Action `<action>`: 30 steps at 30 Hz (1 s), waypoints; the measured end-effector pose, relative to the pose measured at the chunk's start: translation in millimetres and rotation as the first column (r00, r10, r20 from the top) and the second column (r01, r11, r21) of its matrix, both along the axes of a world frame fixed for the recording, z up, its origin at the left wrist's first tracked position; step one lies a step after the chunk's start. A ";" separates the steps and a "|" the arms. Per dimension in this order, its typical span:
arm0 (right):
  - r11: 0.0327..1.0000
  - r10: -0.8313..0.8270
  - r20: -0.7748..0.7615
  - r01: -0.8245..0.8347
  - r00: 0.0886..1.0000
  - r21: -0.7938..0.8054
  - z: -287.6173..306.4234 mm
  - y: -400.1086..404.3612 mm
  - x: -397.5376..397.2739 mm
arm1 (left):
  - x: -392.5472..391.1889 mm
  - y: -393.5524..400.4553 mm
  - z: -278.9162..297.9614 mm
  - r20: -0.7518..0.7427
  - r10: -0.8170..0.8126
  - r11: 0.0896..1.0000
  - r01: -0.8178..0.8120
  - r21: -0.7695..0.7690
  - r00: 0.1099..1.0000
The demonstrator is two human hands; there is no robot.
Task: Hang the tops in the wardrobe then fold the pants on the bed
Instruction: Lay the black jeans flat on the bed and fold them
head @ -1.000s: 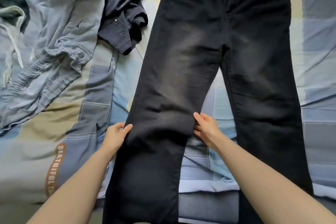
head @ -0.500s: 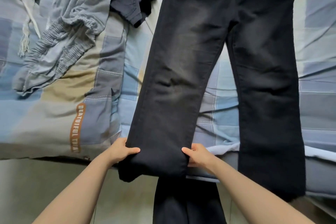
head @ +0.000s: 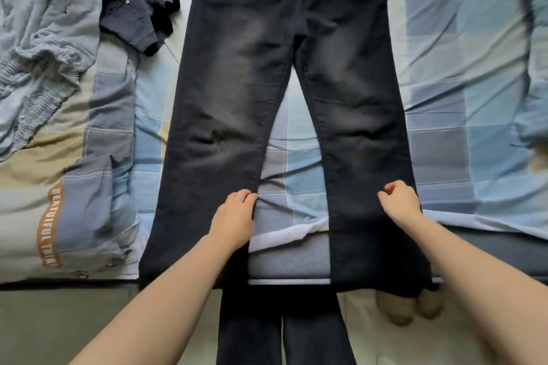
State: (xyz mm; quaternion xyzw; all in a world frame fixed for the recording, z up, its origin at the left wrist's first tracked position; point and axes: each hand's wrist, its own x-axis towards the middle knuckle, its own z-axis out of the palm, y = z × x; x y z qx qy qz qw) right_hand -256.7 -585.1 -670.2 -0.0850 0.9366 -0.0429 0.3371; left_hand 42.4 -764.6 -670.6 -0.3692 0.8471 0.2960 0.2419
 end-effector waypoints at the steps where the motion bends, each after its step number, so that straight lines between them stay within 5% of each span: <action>1: 1.000 -0.030 -0.022 0.030 0.999 0.005 -1.6 7.8 -16.0 | -17.9 5.2 -1.9 -0.017 -0.028 0.999 0.028 0.029 0.999; 5: 0.993 -0.121 -0.033 0.121 0.992 -0.004 -6.4 36.9 -63.1 | -84.7 28.0 -9.5 -0.023 -0.078 0.984 0.081 0.156 0.997; 9: 0.963 -0.228 0.244 0.255 0.943 -0.083 -16.1 48.7 -79.8 | -132.8 50.5 -13.4 0.007 -0.066 0.959 0.061 0.276 0.998; 13: 0.955 0.021 0.311 0.074 0.950 -0.288 -3.2 48.5 -63.4 | -170.4 68.2 -3.7 -0.046 0.167 0.911 -0.137 0.388 0.985; 15: 0.876 0.251 0.264 -0.103 0.931 -0.470 12.4 43.1 -46.7 | -195.6 70.6 8.8 -0.063 0.456 0.766 -0.356 0.535 0.888; 17: 0.782 0.415 0.265 -0.192 0.870 -0.593 28.0 35.0 -30.6 | -224.9 63.9 21.0 -0.003 0.711 0.512 -0.515 0.688 0.703; 19: 0.733 0.527 0.313 -0.236 0.790 -0.638 41.0 26.2 -16.7 | -247.4 50.5 31.7 0.042 0.809 0.391 -0.591 0.706 0.586; 22: 0.723 0.598 0.358 -0.289 0.717 -0.628 54.0 8.1 -15.6 | -267.2 28.4 33.6 -0.033 0.735 0.599 -0.626 0.499 0.677; 24: 0.757 0.521 0.358 -0.227 0.775 -0.613 60.1 -11.0 -30.9 | -272.3 19.3 31.7 -0.061 0.642 0.726 -0.580 0.368 0.765; 27: 0.815 0.248 0.302 -0.030 0.921 -0.578 57.8 -52.6 -72.3 | -270.1 8.5 31.4 -0.063 0.599 0.754 -0.536 0.380 0.798; 30: 0.827 -0.002 0.310 0.176 0.951 -0.534 48.3 -109.4 -115.0 | -263.1 3.2 30.0 -0.087 0.594 0.733 -0.493 0.469 0.800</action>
